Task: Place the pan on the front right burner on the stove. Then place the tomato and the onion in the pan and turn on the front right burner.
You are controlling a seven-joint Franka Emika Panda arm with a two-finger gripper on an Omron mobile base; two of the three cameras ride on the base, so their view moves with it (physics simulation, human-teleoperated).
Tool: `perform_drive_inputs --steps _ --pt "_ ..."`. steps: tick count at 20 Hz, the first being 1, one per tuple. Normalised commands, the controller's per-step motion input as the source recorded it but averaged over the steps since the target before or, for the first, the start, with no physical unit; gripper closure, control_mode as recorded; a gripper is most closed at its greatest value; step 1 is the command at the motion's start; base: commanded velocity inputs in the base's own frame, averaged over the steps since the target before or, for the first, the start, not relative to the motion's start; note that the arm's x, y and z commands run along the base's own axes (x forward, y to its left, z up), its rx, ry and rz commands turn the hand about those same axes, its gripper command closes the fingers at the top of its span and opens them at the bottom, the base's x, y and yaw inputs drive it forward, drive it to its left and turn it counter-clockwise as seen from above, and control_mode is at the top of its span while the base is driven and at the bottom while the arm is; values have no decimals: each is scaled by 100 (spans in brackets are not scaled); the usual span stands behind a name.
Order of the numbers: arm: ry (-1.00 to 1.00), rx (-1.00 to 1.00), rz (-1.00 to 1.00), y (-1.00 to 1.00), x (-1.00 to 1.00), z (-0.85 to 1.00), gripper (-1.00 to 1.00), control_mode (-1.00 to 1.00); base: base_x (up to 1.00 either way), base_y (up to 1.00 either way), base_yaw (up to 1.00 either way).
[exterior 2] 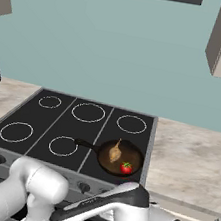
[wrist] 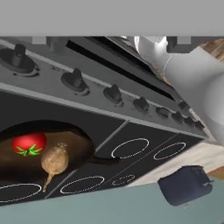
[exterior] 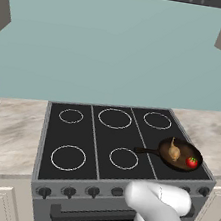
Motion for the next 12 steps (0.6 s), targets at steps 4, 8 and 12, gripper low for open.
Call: perform_drive_inputs --steps 4,8,12 --pt "-19 12 -14 4 0 -18 -100 -100 0 0 0" --pt "-17 9 -20 5 0 -11 -100 -100 0 0 0" --pt "-17 7 -27 20 0 -7 -100 -100 0 0 0"
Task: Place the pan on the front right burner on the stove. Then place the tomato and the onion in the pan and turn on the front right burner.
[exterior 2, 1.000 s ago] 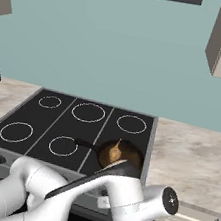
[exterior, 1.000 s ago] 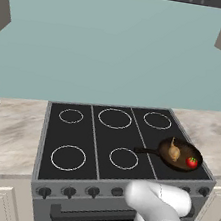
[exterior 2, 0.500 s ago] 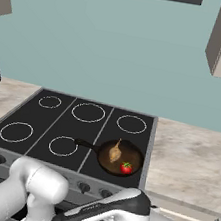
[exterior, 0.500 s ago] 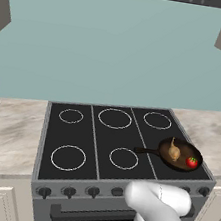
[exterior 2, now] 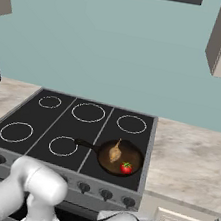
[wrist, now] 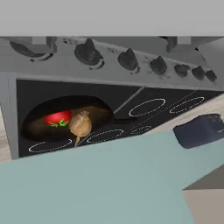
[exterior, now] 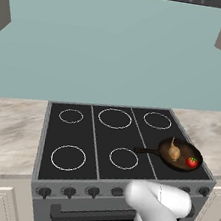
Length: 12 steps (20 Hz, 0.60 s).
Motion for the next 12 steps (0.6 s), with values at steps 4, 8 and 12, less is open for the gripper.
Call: perform_drive_inputs --steps 4,8,12 --pt "-17 5 -29 36 0 -10 -100 -100 0 0 0" --pt "-7 2 -25 9 21 -15 -100 -100 0 0 0" --pt "-3 0 -26 0 39 -14 -100 -100 0 0 0"
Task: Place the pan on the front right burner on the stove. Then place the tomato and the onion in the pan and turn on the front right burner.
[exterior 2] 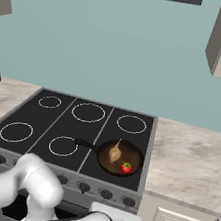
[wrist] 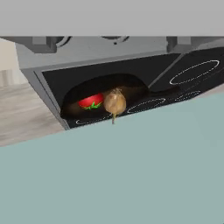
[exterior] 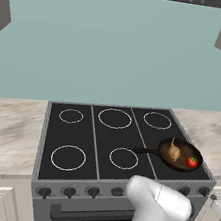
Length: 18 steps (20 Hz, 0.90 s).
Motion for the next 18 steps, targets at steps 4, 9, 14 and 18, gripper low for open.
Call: perform_drive_inputs --steps 4,9,14,18 --pt "-2 -2 -22 0 31 -22 -100 -100 0 0 0" --pt "-2 -5 -14 -5 13 -36 -100 -100 0 0 0" --pt "-4 -15 -6 -16 15 -38 -100 -100 0 0 0" --pt "-4 -18 -3 -33 7 -26 -100 -100 0 0 0"
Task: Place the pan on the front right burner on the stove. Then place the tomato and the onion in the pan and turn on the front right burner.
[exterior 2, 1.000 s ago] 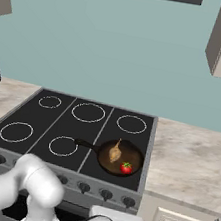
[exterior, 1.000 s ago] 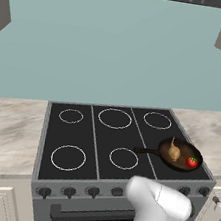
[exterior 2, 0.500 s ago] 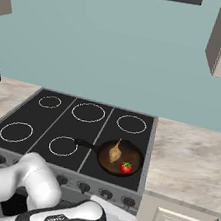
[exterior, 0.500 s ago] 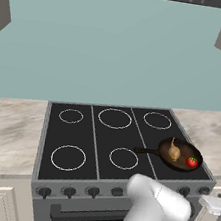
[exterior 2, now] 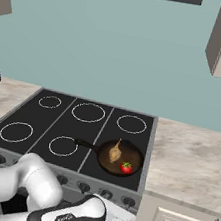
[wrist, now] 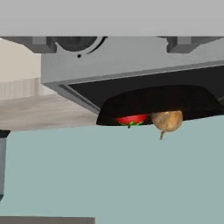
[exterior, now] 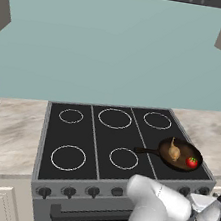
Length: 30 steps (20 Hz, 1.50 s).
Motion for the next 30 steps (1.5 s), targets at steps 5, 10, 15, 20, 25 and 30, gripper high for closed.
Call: perform_drive_inputs --steps 5,10,15,20,25,30 --pt "-2 -14 0 -38 0 -28 -100 -100 0 0 0" --pt "-2 -9 0 -23 5 -23 -100 -100 0 0 0" --pt "-4 -2 0 -15 13 -16 -100 -100 0 0 0" --pt "-5 -1 0 -2 16 -13 -100 -100 0 0 0" --pt "-6 -3 0 0 15 -12 -100 -100 0 0 0" --pt "-5 -3 0 0 21 -7 -100 -100 0 0 0"
